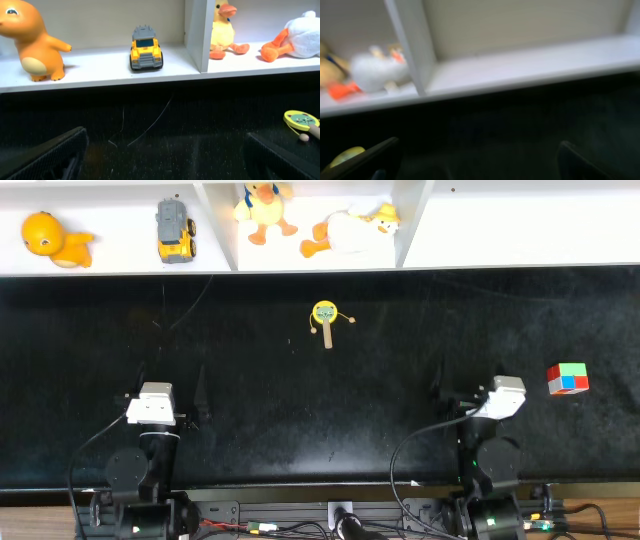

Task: Store Toys

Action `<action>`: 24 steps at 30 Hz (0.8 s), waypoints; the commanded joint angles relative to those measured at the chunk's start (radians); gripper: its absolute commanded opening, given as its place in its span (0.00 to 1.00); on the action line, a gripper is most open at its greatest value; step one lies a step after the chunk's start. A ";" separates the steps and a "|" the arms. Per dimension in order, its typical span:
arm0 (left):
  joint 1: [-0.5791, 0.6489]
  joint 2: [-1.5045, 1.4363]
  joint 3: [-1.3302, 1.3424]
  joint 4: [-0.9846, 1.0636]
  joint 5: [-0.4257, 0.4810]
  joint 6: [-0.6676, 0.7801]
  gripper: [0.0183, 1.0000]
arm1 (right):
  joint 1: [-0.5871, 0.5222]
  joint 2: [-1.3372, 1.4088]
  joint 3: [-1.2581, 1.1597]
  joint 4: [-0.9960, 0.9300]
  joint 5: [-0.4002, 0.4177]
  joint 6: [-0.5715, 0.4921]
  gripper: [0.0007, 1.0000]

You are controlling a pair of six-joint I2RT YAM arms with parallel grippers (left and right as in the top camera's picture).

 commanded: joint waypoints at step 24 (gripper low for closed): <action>-0.008 -0.011 0.000 -0.005 0.014 0.011 1.00 | 0.754 1.343 0.754 -0.313 0.427 0.747 1.00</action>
